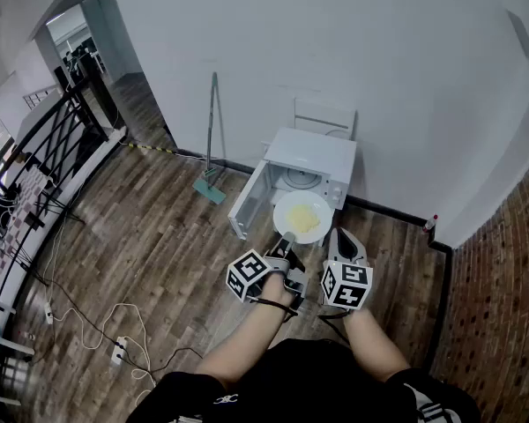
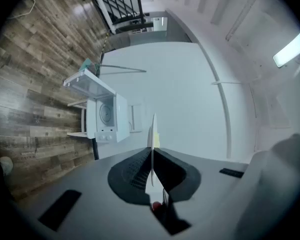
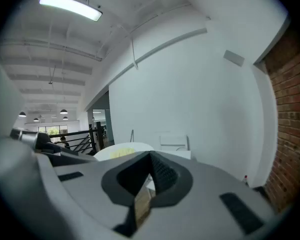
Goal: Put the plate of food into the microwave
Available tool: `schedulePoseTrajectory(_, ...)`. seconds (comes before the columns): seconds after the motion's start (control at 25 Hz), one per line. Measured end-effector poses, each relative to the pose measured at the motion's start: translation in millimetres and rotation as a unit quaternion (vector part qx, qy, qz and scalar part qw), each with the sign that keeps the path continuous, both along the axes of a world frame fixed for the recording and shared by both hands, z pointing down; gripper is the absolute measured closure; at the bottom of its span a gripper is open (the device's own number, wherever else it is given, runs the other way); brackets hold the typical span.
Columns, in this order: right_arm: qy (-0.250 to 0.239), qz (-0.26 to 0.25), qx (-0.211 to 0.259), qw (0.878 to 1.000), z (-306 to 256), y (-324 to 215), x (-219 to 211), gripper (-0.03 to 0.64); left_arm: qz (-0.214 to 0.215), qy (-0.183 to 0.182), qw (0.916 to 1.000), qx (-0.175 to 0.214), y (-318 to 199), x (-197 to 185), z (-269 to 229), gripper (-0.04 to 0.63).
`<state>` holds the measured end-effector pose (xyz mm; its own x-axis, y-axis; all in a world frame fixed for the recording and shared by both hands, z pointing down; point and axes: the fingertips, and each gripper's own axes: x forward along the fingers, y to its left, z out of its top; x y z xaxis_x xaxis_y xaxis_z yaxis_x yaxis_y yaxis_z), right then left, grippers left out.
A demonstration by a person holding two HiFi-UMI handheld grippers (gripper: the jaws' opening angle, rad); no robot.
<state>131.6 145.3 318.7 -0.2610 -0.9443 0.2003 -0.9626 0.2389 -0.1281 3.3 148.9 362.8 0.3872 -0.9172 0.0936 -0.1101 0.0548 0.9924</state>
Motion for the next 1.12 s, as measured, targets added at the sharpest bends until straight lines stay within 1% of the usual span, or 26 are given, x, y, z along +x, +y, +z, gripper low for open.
schedulePoseTrajectory(0.12, -0.003, -0.002, -0.009, 1.0, 7.3, 6.7, -1.2, 0.607, 0.002, 0.0, 1.0, -0.006, 5.7, 1.1, 5.5, 0.583)
schedulePoseTrajectory(0.36, -0.006, -0.01, -0.015, 1.0, 11.0, 8.4, -6.7, 0.607, -0.004, -0.01, 0.9999, -0.007, 7.8, -4.5, 8.2, 0.583)
schedulePoseTrajectory(0.52, -0.019, -0.003, -0.009, 1.0, 10.4, 11.5, -2.8, 0.607, -0.001, -0.003, 0.9999, -0.014, 12.0, -2.0, 13.2, 0.583)
schedulePoseTrajectory(0.68, -0.008, -0.005, -0.012, 1.0, 17.2, 15.4, 0.2, 0.607, 0.001, 0.005, 0.9997, -0.024, 15.3, 3.0, 22.2, 0.583)
schedulePoseTrajectory(0.88, 0.007, -0.008, -0.015, 1.0, 25.3, 12.8, 13.4, 0.607, 0.005, 0.002, 0.9995, -0.03, 10.8, 20.2, 32.2, 0.583)
schedulePoseTrajectory(1.12, 0.015, -0.008, -0.018, 1.0, 28.3, 9.3, 47.7, 0.607, 0.016, 0.002, 0.9996, -0.024, 7.4, 59.6, 32.5, 0.583)
